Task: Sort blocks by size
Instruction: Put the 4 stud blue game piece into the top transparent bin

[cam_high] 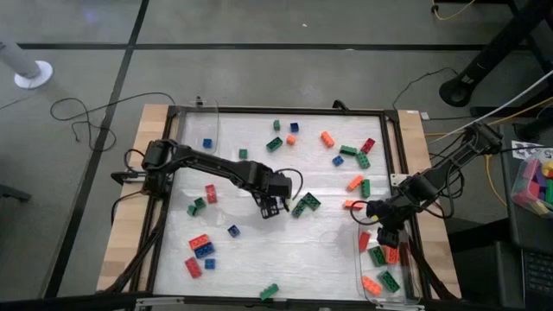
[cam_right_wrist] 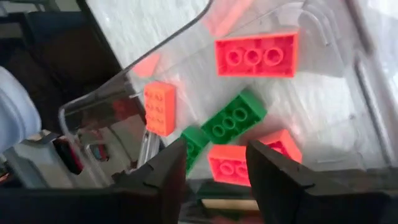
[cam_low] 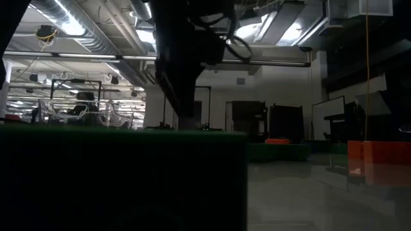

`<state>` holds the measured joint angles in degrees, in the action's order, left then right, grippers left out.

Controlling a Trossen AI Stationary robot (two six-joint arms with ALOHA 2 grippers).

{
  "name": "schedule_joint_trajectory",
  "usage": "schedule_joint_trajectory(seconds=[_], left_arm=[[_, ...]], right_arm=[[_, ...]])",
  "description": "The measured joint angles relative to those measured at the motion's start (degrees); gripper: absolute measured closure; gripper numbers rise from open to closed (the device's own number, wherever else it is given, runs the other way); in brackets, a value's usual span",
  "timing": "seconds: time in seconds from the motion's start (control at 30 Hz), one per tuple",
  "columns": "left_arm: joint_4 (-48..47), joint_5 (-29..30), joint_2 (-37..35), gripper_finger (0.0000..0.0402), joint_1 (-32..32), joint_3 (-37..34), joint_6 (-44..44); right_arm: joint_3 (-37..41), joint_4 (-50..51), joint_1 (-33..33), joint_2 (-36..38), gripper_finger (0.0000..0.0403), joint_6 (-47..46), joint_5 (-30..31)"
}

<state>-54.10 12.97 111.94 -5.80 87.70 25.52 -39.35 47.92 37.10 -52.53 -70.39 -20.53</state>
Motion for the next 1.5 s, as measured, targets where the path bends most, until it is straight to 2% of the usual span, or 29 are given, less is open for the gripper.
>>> schedule_joint_trajectory(seconds=[0.1,0.3,0.53,0.73,0.87,1.07,1.17,1.23,1.37,1.5], left_arm=[[0.39,2.79,0.00,0.0188,0.30,-1.02,5.68],[1.39,3.17,0.11,0.0188,0.34,-5.26,11.19],[10.44,3.39,0.13,0.0188,0.70,-11.19,11.35],[11.71,3.34,0.15,0.0195,2.75,-14.47,11.68],[12.22,3.41,0.07,0.0238,3.75,-15.19,11.15],[15.22,3.59,-0.30,0.0326,4.10,-15.34,5.80],[14.78,3.72,-1.08,0.0327,4.13,-14.60,5.01],[13.56,3.70,-2.03,0.0327,4.10,-13.57,4.00],[10.88,3.73,-5.30,0.0327,4.08,-12.56,2.45],[6.93,6.33,-10.29,0.0317,4.93,-12.46,1.04]], right_arm=[[0.00,-0.05,0.00,0.02,0.0241,0.13,2.70],[0.00,-0.01,0.00,0.02,0.0242,0.17,6.93],[0.00,-0.99,0.00,0.02,0.0242,0.17,7.23],[0.00,-7.60,0.00,0.02,0.0242,2.52,12.14],[0.00,-12.68,0.00,0.02,0.0242,8.67,19.59],[0.00,-12.92,0.00,0.01,0.0242,16.09,40.57],[0.00,-12.96,-0.09,-0.01,0.0242,18.18,51.84],[0.00,-13.04,-1.08,-0.01,0.0242,18.44,57.09],[0.00,-13.10,-6.10,-0.28,0.0242,19.14,58.80],[0.00,-13.69,-12.93,-1.74,0.0242,22.82,55.50]])
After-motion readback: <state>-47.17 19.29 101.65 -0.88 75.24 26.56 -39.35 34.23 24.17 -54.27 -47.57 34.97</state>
